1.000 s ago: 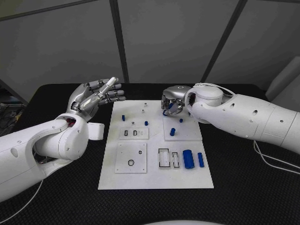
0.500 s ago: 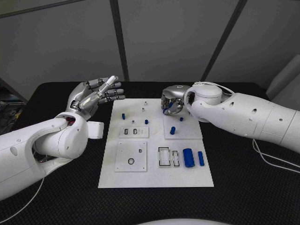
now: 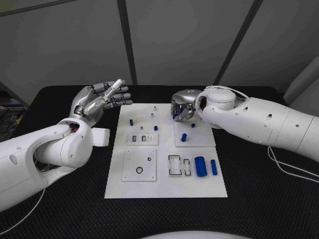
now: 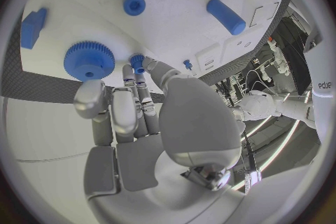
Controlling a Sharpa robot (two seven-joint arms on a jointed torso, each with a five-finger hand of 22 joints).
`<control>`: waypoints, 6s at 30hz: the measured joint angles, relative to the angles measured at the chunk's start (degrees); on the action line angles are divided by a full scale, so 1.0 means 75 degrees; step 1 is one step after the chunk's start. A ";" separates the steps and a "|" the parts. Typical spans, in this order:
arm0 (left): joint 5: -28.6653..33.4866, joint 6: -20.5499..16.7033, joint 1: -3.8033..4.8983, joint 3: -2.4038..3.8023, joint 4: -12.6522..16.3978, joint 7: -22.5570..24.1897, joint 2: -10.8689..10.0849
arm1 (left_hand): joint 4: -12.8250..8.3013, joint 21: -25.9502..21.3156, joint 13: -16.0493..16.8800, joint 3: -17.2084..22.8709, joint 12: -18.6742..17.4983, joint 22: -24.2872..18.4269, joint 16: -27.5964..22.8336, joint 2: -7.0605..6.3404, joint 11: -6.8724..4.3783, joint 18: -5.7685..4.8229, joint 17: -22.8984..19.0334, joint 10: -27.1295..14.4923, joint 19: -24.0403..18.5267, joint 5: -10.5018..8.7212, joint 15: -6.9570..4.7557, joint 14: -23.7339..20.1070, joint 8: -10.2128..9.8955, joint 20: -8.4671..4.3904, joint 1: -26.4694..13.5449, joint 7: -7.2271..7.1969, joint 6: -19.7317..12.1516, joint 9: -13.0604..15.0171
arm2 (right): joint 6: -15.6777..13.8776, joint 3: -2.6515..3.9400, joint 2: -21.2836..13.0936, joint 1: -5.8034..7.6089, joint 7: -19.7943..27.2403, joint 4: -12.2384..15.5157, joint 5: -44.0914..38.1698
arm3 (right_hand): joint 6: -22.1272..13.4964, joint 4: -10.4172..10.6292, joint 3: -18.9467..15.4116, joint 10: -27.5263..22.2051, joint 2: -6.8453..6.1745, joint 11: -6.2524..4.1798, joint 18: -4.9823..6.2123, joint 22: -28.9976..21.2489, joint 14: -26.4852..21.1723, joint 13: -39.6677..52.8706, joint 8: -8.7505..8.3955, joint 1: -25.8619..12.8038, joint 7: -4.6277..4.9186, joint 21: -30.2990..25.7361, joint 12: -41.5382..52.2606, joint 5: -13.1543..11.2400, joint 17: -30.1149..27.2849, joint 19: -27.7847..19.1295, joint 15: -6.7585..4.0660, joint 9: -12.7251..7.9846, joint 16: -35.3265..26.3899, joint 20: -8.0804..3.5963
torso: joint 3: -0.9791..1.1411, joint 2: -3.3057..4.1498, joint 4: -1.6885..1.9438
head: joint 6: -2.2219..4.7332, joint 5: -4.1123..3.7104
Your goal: Assemble the parts on the task board
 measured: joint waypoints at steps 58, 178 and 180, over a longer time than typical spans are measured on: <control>-0.0002 -0.0002 0.0052 0.0015 -0.0028 0.0000 -0.0059 | -0.0043 0.0000 0.0000 -0.0043 -0.0035 -0.0016 -0.0031 0.0030 0.0027 0.0000 0.0004 -0.0028 0.0000 0.0000 0.0027 0.0027 -0.0030 0.0000 0.0030 0.0000 0.0000 0.0000 | -0.2224 0.0002 0.1330 -0.0002 0.0172 -0.1157 0.0000 | 0.0406 -0.0289 0.0411 0.0399 0.0161 -0.0016 -0.0119 0.0709 0.0025 0.0083 0.0177 0.0420 -0.0005 0.0469 0.0007 -0.0186 0.0213 0.0287 -0.0082 0.0110 0.0280 -0.0042 | -0.0023 0.0058 0.0042 | 0.0409 0.0254; -0.0004 0.0070 0.0105 0.0023 -0.0158 -0.0049 -0.0024 | -0.0084 0.0000 -0.0005 -0.0084 -0.0034 -0.0036 -0.0061 0.0030 0.0053 0.0001 0.0001 -0.0054 0.0000 0.0000 0.0027 0.0026 -0.0059 0.0000 0.0030 0.0000 0.0000 -0.0004 | -0.0963 0.0011 -0.0695 -0.0005 -0.0507 -0.0207 0.1940 | -0.1326 0.1990 -0.2771 0.0614 -0.0057 -0.0014 -0.0239 0.1647 0.0010 0.8018 0.0638 0.0733 0.0177 0.0908 0.8795 0.0554 0.1215 0.0874 -0.0065 0.0236 0.1786 0.0081 | 0.0049 0.0086 -0.0141 | 0.0204 0.0152; -0.0004 0.0072 0.0105 0.0023 -0.0160 -0.0050 -0.0022 | -0.0084 0.0000 -0.0005 -0.0084 -0.0034 -0.0036 -0.0061 0.0030 0.0053 0.0001 0.0001 -0.0054 0.0000 0.0000 0.0027 0.0026 -0.0059 0.0000 0.0030 0.0000 0.0000 -0.0004 | -0.0952 0.0011 -0.0674 -0.0006 -0.0508 -0.0217 0.1924 | -0.1326 0.1980 -0.2762 0.0614 -0.0049 -0.0014 -0.0239 0.1653 0.0010 0.8044 0.0657 0.0752 0.0177 0.0938 0.8796 0.0554 0.1215 0.0874 -0.0065 0.0243 0.1786 0.0081 | 0.0049 0.0087 -0.0142 | 0.0196 0.0160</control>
